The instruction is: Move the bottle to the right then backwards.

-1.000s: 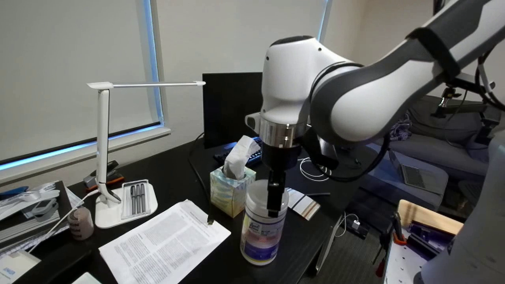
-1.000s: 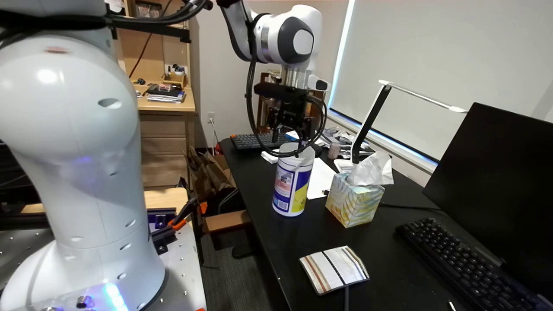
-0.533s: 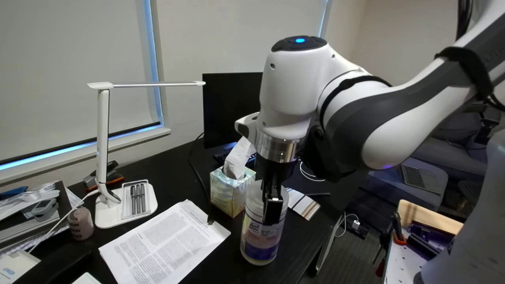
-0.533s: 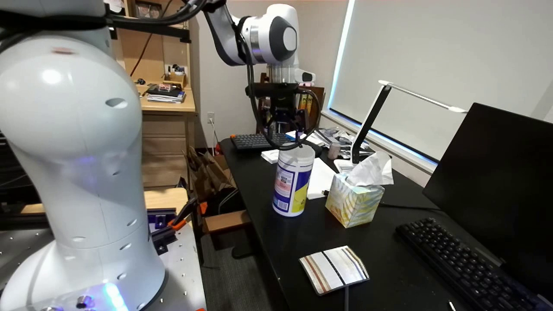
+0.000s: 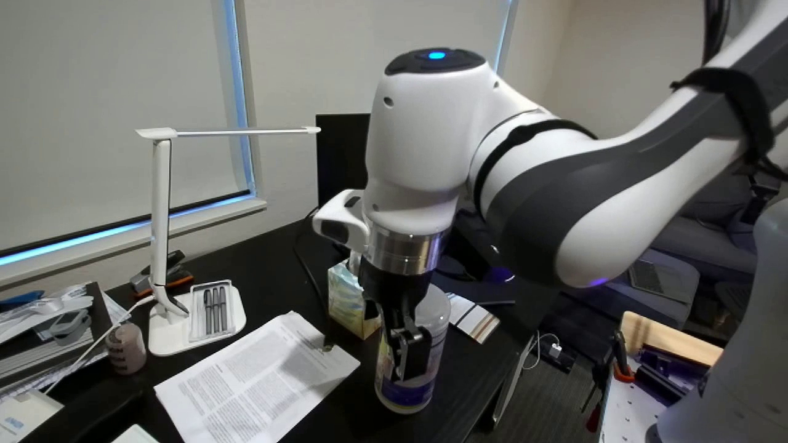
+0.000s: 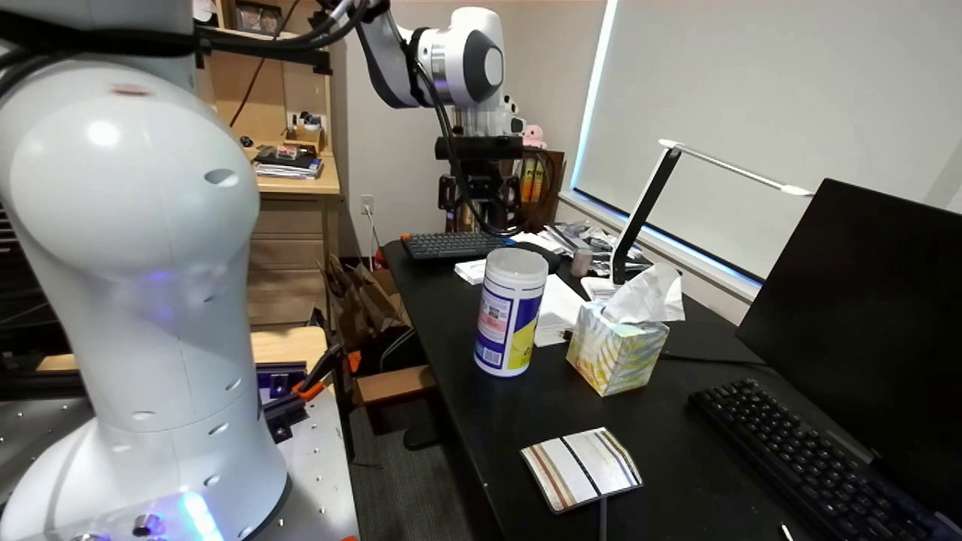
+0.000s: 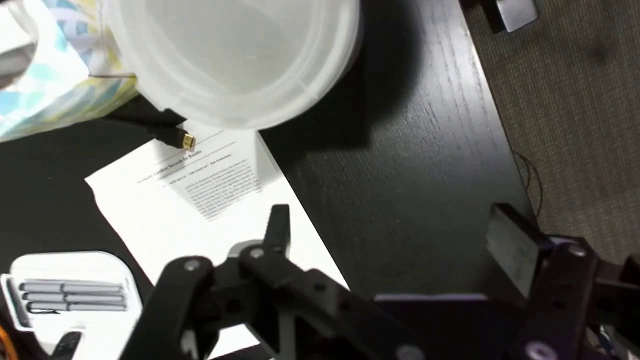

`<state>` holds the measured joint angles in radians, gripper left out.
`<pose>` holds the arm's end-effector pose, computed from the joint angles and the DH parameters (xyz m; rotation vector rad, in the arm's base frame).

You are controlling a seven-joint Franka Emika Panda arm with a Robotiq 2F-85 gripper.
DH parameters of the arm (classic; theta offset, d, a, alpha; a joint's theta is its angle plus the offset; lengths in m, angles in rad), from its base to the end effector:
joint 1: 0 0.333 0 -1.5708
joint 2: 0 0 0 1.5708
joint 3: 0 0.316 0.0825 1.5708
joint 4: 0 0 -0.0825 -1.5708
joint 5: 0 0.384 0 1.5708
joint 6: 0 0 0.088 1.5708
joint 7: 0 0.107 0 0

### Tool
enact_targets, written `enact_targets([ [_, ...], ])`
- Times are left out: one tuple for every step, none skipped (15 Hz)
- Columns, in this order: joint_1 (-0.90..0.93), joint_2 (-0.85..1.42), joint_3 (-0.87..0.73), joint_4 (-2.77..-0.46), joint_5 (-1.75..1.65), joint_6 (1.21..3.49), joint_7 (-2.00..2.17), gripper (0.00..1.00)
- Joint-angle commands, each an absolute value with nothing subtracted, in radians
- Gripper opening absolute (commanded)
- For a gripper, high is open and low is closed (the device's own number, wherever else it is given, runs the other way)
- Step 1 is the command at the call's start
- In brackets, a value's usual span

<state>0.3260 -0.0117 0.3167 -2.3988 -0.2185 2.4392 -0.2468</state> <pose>0.3968 0.2966 0.3241 2.5965 1.5092 0.1192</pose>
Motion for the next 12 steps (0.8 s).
enact_targets([
  [0.305, 0.135, 0.298, -2.291, -0.251, 2.382, -0.429, 1.00],
  [0.299, 0.165, 0.290, -2.266, -0.280, 2.350, -0.454, 1.00],
  [0.293, 0.198, 0.280, -2.239, -0.319, 2.318, -0.477, 1.00],
  [0.291, 0.222, 0.273, -2.215, -0.340, 2.292, -0.501, 1.00],
  [0.288, 0.238, 0.264, -2.199, -0.375, 2.269, -0.511, 1.00],
  [0.286, 0.253, 0.257, -2.183, -0.401, 2.252, -0.519, 1.00],
  [0.282, 0.261, 0.250, -2.175, -0.419, 2.241, -0.528, 1.00],
  [0.279, 0.273, 0.246, -2.164, -0.434, 2.232, -0.533, 1.00],
  [0.274, 0.275, 0.241, -2.164, -0.445, 2.227, -0.538, 1.00],
  [0.272, 0.281, 0.239, -2.160, -0.451, 2.222, -0.542, 1.00],
  [0.269, 0.281, 0.236, -2.166, -0.450, 2.214, -0.545, 1.00],
  [0.267, 0.284, 0.234, -2.168, -0.455, 2.207, -0.542, 1.00],
])
